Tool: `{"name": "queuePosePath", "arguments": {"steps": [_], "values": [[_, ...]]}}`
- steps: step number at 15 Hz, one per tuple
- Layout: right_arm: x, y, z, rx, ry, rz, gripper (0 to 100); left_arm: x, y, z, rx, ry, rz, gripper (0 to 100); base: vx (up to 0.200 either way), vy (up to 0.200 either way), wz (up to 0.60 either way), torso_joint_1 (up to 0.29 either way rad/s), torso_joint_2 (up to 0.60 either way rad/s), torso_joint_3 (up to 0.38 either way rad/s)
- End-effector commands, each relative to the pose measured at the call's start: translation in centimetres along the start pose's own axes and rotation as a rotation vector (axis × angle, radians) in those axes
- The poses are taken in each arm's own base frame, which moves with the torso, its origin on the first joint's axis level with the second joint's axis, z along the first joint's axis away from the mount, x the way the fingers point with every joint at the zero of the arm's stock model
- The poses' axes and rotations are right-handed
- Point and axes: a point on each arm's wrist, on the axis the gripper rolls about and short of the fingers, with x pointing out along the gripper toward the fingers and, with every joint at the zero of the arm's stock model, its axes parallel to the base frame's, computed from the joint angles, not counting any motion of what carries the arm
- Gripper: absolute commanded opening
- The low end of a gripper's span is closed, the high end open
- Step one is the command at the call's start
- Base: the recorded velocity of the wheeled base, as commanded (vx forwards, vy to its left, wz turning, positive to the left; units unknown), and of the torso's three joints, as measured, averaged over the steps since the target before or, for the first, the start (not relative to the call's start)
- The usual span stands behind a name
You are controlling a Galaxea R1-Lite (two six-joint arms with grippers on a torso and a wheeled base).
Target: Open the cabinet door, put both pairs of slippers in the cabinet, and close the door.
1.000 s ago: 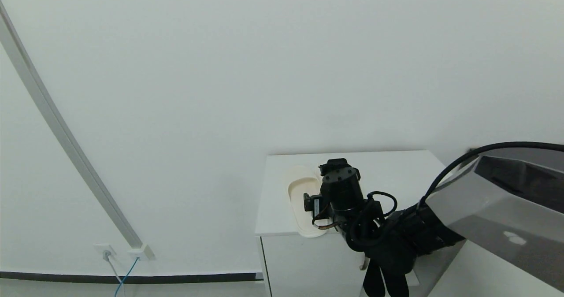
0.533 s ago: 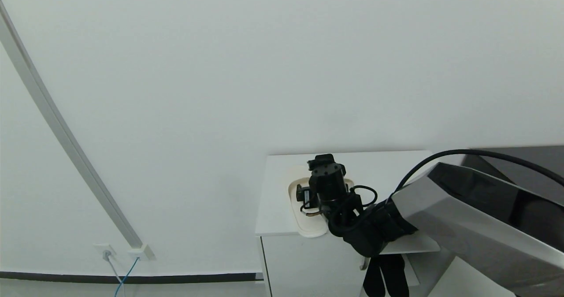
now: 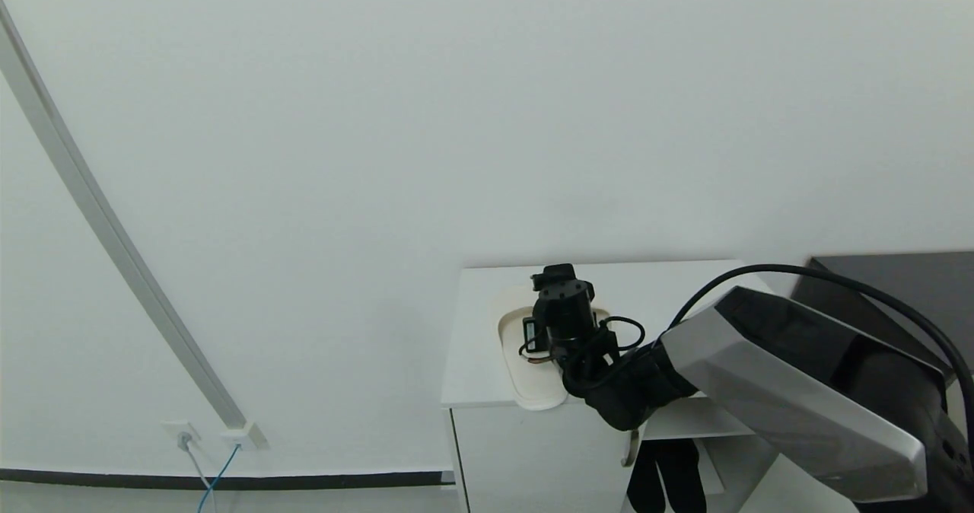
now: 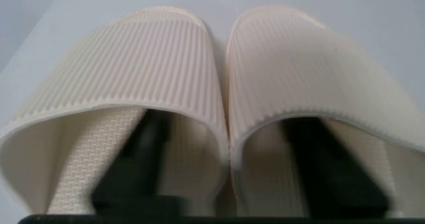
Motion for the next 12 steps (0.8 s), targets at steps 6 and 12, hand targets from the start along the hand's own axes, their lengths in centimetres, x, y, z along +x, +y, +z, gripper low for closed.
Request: {"name": "queuePosePath", "arguments": {"steps": [6,12], "values": [[-0.6,-0.2,0.8,0.011,-0.014,0.007,0,0.0,0.0,0.0,0.000,0.001,0.001,0,0.000,0.000,0.00,0.000,0.00,0.000],[-5.9,-1.6,4.0,0.014,-0.022,0.070,0,0.0,0.0,0.0,0.001,0.001,0.001,0,0.000,0.000,0.00,0.000,0.00,0.000]]}}
